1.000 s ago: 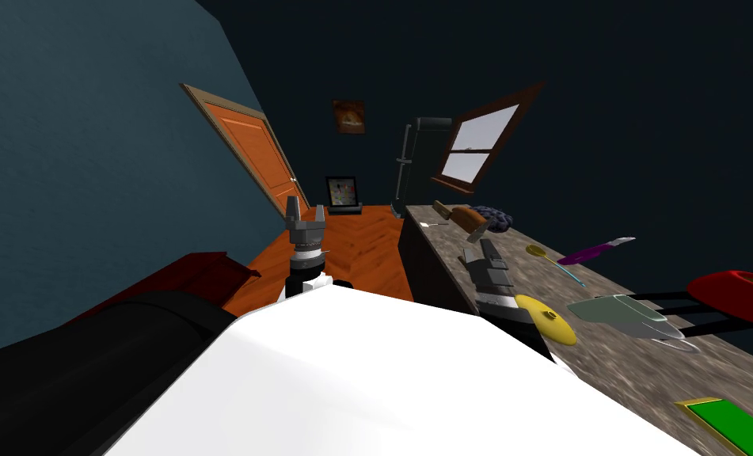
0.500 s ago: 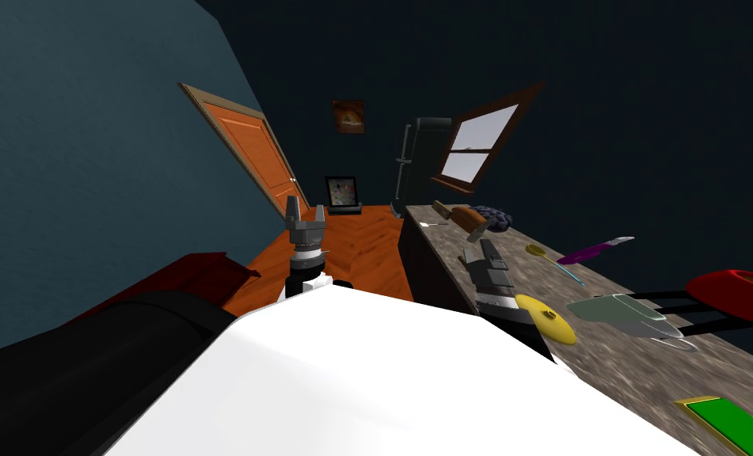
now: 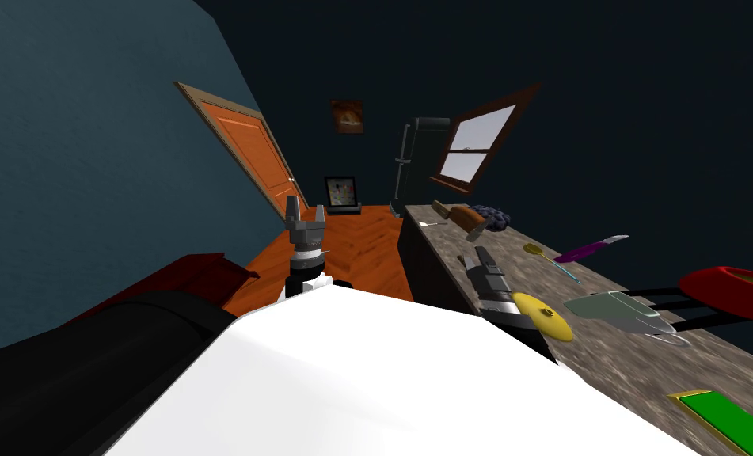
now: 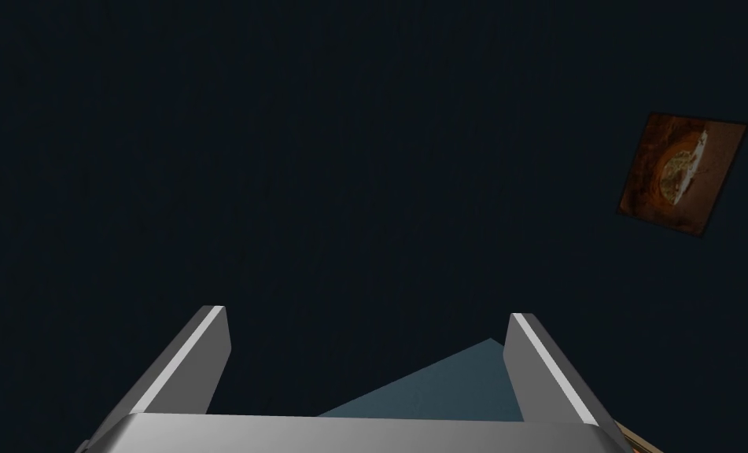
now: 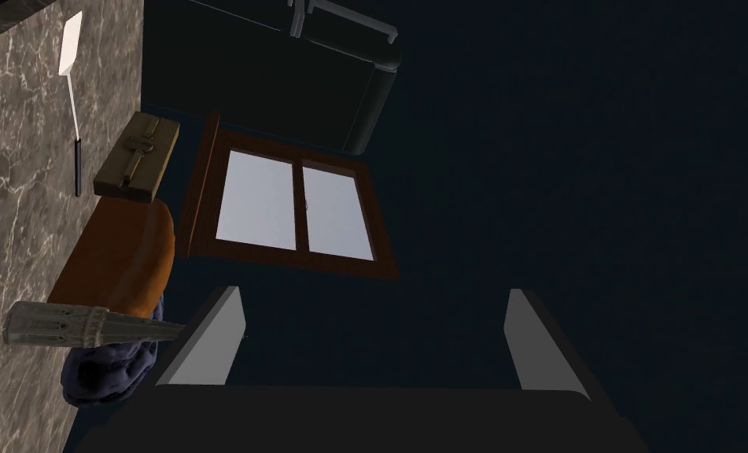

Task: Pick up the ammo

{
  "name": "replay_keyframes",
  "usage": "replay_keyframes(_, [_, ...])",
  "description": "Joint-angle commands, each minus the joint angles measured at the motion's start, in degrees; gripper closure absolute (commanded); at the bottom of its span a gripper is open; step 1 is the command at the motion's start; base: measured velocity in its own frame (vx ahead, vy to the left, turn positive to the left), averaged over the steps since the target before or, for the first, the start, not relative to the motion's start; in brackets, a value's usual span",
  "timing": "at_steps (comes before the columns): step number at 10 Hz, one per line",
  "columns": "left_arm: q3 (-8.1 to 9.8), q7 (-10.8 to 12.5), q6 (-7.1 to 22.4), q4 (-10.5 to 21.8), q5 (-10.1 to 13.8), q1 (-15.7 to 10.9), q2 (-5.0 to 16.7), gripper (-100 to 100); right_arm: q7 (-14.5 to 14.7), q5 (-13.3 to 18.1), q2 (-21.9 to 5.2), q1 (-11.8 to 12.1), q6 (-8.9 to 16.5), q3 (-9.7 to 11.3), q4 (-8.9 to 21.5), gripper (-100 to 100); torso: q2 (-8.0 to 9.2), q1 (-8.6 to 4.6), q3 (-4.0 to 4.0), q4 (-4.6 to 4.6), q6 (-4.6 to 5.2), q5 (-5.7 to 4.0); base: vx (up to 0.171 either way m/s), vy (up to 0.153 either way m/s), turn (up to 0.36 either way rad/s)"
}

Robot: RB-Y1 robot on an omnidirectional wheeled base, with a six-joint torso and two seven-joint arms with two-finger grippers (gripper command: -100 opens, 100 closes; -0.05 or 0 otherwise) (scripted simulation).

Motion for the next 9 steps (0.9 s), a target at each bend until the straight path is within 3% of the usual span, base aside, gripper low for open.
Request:
replay_keyframes(1, [0.0,0.0,0.0,0.0,0.0,0.0,0.0,0,0.4,0.1,-0.7,0.0,0.5,0.2,0.7,-100,0.0,0.0,0.0,0.0,0.0,0.0,0.0,0.0,0.0])
replay_keyframes(9, [0.0,0.0,0.0,0.0,0.0,0.0,0.0,0,0.4,0.1,-0.7,0.0,0.5,0.2,0.7,-100,-0.03,0.02,-0.02,0.0,-0.01,0.0,0.001,0.0,0.0])
